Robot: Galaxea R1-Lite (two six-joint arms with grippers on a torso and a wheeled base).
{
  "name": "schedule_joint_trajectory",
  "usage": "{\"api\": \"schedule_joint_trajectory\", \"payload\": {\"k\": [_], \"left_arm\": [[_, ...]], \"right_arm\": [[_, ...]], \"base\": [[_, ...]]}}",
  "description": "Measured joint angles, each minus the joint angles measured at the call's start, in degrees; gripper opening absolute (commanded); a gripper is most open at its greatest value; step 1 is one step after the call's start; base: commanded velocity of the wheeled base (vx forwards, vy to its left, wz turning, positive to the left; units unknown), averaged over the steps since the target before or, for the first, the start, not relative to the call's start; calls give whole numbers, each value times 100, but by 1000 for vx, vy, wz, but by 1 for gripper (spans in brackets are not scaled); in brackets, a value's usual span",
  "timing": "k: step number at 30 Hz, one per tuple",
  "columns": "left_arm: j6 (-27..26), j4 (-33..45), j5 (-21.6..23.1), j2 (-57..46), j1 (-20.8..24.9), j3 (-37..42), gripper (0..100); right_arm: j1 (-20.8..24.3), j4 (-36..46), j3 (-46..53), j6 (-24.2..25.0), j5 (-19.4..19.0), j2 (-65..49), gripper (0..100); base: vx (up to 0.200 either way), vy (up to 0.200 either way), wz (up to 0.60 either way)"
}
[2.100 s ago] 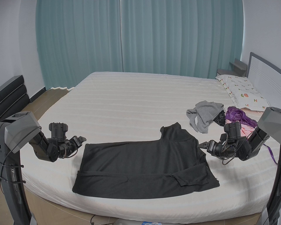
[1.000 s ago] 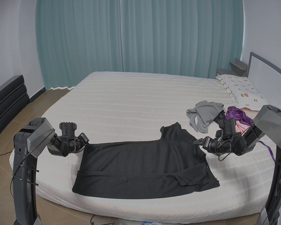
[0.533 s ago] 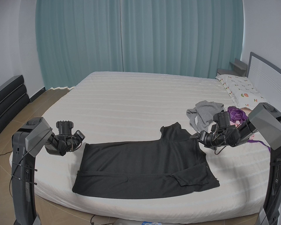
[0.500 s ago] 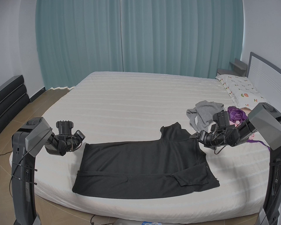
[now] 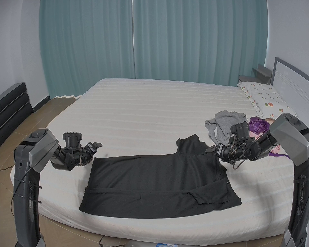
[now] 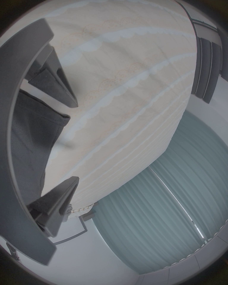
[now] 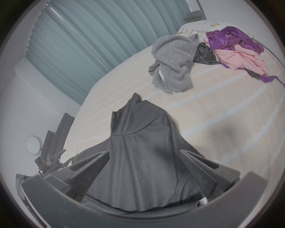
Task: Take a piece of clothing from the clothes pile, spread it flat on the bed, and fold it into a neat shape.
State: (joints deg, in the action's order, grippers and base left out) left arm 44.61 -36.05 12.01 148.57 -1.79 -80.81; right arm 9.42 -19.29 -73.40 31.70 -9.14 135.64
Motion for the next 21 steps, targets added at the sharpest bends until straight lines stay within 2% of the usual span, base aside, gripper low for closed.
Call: {"api": "schedule_joint_trajectory", "payload": {"k": [11,12,19,21], "left_arm": [[-240,99,82,143,61,-118,100],[-244,99,79,162,69,-140,0],[-254,77,-46,260,108,-243,0],[-268,57,-207,267,113,-194,0]], "right_arm": [[41,0,-122,2,4,71,100],[44,0,-143,2,4,83,100],[13,126,-383,-4,20,187,100],[-2,211,-468,-4,20,204,100]], "base": [[0,0,0],[0,0,0],[0,0,0],[0,0,0]]}}
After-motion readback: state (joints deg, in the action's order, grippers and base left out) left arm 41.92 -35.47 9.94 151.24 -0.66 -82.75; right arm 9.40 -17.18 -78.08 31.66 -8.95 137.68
